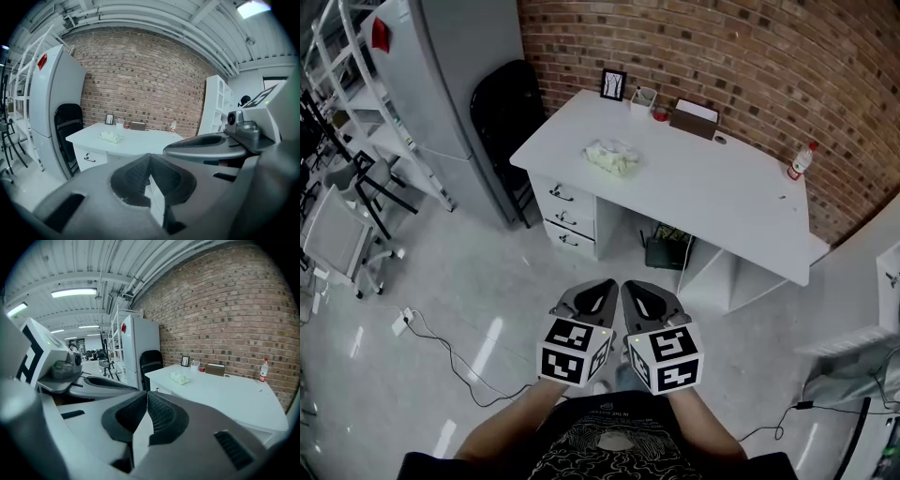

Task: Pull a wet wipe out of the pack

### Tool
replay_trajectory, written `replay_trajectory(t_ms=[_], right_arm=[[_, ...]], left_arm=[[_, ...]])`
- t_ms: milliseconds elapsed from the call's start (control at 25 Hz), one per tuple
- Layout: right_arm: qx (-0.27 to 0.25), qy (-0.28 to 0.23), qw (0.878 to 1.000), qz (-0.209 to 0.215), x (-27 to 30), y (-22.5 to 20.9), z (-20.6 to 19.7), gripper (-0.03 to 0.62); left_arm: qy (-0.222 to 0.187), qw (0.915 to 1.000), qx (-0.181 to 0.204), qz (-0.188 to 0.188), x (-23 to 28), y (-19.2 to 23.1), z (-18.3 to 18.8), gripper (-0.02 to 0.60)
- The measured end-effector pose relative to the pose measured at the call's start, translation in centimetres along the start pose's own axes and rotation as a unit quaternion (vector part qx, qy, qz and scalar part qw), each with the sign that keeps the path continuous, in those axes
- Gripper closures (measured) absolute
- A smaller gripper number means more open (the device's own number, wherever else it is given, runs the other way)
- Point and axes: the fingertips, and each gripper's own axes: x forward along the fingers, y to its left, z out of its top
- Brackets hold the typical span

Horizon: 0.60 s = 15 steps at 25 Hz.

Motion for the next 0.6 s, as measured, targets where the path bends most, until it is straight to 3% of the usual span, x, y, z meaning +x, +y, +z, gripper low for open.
replay_trajectory(t_ms=[600], right_arm=[[-0.006, 0.001, 1.0, 0.011, 6.5, -4.6, 2.7, 0.576]], left_arm=[[-0.001, 0.9999, -0.005, 0.01, 6.5, 4.3, 3.6, 0.569]])
